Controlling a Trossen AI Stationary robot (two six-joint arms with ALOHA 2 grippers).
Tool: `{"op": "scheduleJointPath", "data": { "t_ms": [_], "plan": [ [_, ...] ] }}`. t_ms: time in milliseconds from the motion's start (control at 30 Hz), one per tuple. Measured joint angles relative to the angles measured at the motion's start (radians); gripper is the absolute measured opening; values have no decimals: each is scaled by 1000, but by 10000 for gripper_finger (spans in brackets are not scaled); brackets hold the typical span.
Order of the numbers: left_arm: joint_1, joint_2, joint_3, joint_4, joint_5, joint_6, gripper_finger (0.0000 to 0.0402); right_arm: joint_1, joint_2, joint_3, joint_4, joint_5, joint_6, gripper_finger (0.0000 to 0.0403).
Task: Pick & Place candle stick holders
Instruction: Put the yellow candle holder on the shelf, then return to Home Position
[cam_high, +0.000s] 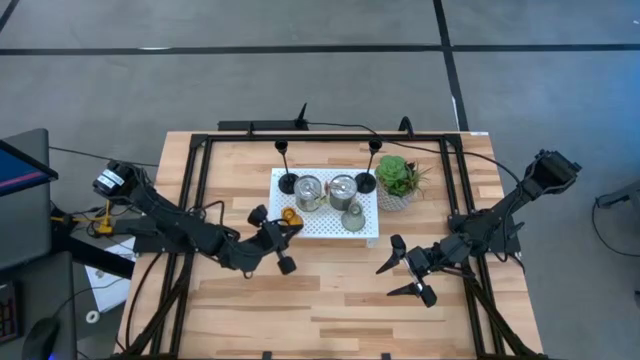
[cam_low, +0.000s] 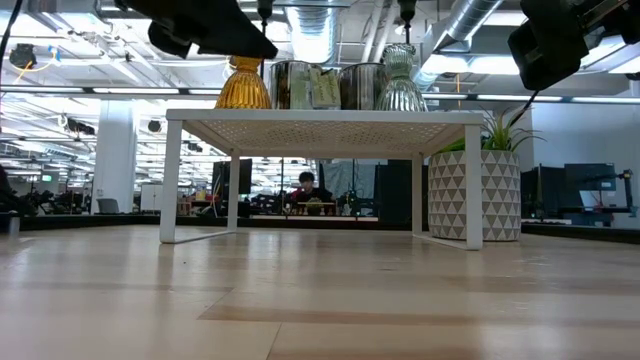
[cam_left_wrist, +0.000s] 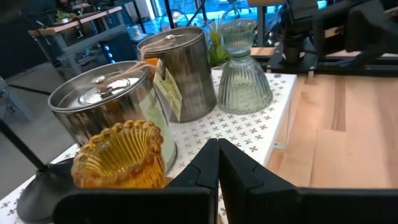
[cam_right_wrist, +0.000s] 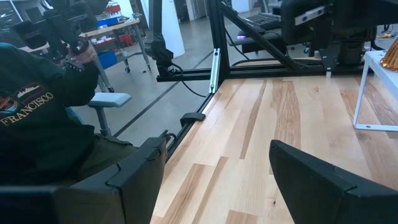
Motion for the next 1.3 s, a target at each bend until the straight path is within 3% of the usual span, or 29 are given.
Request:
{"op": "scheduleJointPath", "data": {
  "t_ms": [833,1100,1300],
  "plan": [
    [55,0,0,-1,10,254,4,0,0,0,0,0,0,276],
    [110,0,0,2,54,244,4,0,0,0,0,0,0,276],
    [63,0,0,7,125,178,3,0,0,0,-10,0,0,276]
  ]
}}
